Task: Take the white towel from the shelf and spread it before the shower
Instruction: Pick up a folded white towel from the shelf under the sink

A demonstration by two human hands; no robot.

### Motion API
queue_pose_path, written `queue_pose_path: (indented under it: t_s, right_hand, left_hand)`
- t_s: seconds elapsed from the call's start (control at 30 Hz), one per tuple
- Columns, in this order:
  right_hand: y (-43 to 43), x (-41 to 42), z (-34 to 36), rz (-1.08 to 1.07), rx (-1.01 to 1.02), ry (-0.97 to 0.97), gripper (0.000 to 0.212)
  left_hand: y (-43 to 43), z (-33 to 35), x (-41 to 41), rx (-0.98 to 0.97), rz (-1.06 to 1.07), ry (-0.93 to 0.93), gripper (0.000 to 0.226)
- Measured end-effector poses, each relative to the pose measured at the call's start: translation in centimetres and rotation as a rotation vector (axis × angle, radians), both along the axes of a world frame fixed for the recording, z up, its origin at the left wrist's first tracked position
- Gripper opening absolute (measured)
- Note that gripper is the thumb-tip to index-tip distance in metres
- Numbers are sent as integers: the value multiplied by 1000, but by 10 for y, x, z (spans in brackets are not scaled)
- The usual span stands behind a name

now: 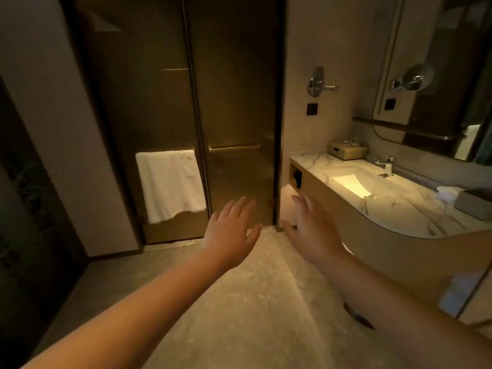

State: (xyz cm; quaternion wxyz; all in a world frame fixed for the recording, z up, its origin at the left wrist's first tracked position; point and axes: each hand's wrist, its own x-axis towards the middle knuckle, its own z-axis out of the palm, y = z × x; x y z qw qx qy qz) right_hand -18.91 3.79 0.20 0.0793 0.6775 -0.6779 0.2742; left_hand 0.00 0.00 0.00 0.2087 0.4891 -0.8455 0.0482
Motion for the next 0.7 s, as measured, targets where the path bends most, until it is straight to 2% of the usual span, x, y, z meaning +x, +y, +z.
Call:
queue_pose_path:
  t_s: [0.37, 0.7]
  right_hand:
    - [-207, -117, -108, -91, 160, -2, 69]
    - [-380, -198, -159, -146, 296, -6, 69]
  left_hand:
    - [-219, -96, -111, 88, -24, -229, 66]
    - [-394, -142, -185, 166, -72, -254, 65]
